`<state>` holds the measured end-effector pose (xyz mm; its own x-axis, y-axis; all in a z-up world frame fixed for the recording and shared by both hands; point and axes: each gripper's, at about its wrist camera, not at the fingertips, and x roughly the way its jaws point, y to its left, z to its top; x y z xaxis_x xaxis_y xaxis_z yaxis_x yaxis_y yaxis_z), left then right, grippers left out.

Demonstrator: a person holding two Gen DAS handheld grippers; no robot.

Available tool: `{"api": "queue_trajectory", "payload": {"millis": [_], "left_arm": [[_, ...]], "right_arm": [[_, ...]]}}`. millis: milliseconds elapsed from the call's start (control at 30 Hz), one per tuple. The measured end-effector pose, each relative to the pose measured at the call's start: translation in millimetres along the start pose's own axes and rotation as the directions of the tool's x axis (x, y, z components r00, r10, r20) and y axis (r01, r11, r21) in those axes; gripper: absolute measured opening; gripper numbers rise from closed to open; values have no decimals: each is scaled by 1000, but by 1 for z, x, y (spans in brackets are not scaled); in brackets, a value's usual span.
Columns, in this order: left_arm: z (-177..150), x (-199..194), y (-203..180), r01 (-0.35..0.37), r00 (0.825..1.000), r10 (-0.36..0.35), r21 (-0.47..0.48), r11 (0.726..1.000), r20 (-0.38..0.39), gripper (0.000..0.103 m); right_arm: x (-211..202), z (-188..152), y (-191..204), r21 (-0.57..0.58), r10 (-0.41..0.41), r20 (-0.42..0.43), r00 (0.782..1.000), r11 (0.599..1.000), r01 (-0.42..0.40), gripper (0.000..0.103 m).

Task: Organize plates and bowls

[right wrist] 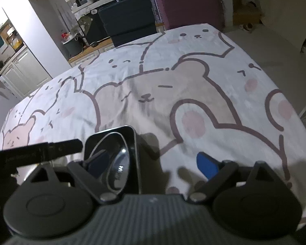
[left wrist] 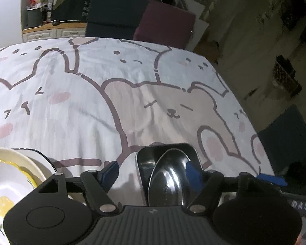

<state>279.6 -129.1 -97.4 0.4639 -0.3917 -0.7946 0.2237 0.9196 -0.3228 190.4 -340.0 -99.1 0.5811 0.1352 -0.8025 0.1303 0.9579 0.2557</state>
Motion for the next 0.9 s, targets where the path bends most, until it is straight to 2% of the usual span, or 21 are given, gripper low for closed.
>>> {"api": "queue_trajectory", "payload": {"millis": [33, 67, 100, 133, 167, 200, 300, 400, 567, 733, 900], "left_arm": [[1, 1, 0, 3, 1000, -3, 9, 1000, -9, 57], [1, 2, 1, 3, 1000, -2, 12, 1000, -18, 50], [1, 2, 2, 3, 1000, -2, 13, 1000, -27, 46], [2, 3, 3, 3, 999, -3, 14, 1000, -33, 40], [3, 4, 4, 0, 999, 1, 14, 1000, -36, 34], [4, 6, 5, -4, 999, 4, 14, 1000, -36, 32], [9, 10, 8, -16, 999, 17, 21, 1000, -29, 27], [15, 17, 9, -30, 999, 31, 40, 999, -26, 24], [21, 30, 9, -30, 999, 34, 77, 997, -41, 23], [21, 38, 5, -9, 998, 15, 102, 995, -57, 22], [20, 39, 4, -18, 997, 25, 109, 994, -68, 22]], "right_arm": [[1, 0, -2, -7, 2, -5, 1000, 1000, -2, 89], [1, 0, -3, -14, 8, -12, 1000, 1000, -8, 78], [4, 1, -4, -17, 15, -22, 1000, 1000, -15, 66], [7, 2, -5, -15, 25, -39, 999, 1000, -25, 62], [10, 2, -7, -10, 36, -54, 998, 999, -37, 53], [12, 1, -7, -8, 45, -64, 997, 999, -45, 47], [13, -3, -4, 7, 69, -86, 994, 998, -69, 47], [14, -12, -6, 95, 106, -120, 987, 991, -95, 50], [11, -34, -1, 194, 113, -114, 987, 977, -89, 52], [21, -47, 7, 284, 192, -143, 971, 948, -146, 43], [23, -45, 5, 307, 146, -138, 980, 947, -98, 38]]}}
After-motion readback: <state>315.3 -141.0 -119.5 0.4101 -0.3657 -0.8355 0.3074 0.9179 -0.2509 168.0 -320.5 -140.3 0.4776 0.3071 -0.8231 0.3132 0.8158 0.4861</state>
